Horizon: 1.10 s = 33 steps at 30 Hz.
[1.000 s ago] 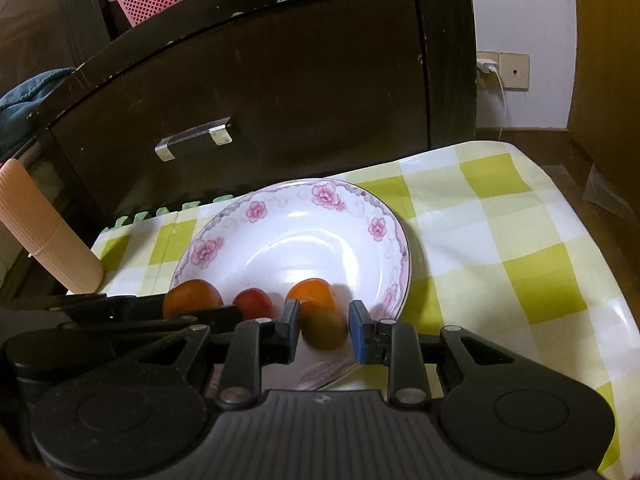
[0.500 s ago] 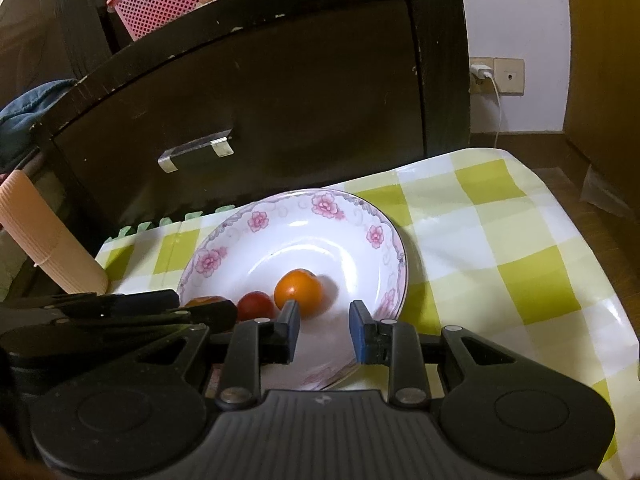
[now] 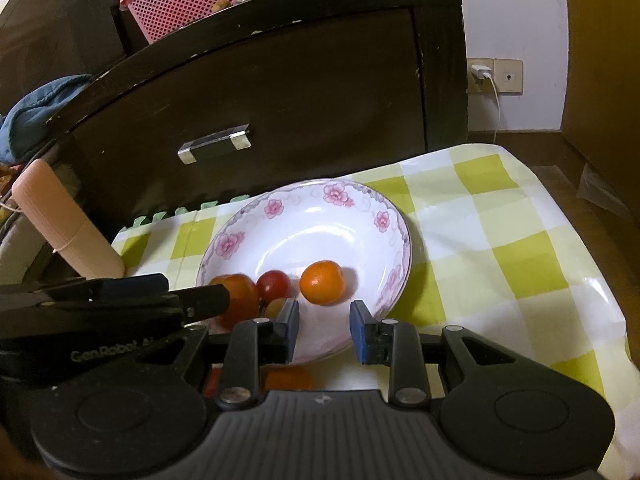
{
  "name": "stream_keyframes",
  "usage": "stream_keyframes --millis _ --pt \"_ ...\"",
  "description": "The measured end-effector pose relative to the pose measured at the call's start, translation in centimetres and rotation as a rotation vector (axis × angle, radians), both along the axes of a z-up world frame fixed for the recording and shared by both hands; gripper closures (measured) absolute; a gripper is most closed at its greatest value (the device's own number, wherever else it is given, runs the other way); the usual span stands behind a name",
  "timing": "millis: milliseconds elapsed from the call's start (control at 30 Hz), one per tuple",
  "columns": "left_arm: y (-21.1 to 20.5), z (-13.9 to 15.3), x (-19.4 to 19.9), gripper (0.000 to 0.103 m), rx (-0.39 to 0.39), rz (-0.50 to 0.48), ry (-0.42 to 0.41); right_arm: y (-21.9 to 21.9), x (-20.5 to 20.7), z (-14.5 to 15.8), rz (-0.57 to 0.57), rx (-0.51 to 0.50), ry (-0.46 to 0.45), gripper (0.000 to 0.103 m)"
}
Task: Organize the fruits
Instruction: 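Withdraw both tools from the plate toward the loose fruits on the cloth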
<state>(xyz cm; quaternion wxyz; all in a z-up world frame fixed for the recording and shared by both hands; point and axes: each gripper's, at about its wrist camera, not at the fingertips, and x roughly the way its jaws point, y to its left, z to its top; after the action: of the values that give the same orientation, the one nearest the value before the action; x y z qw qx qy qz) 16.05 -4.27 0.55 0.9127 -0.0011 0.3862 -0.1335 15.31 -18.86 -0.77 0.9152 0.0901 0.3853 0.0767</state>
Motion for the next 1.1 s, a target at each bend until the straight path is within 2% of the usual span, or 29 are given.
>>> stream_keyframes --millis 600,1100 --pt "0.9 -0.3 -3.6 0.034 0.004 -0.003 0.026 1.0 -3.8 0.2 0.012 0.005 0.032 0.076" --pt "1.9 -1.8 -6.3 0.032 0.044 -0.008 0.082 2.2 -6.0 -1.3 0.048 0.002 0.093 0.075"
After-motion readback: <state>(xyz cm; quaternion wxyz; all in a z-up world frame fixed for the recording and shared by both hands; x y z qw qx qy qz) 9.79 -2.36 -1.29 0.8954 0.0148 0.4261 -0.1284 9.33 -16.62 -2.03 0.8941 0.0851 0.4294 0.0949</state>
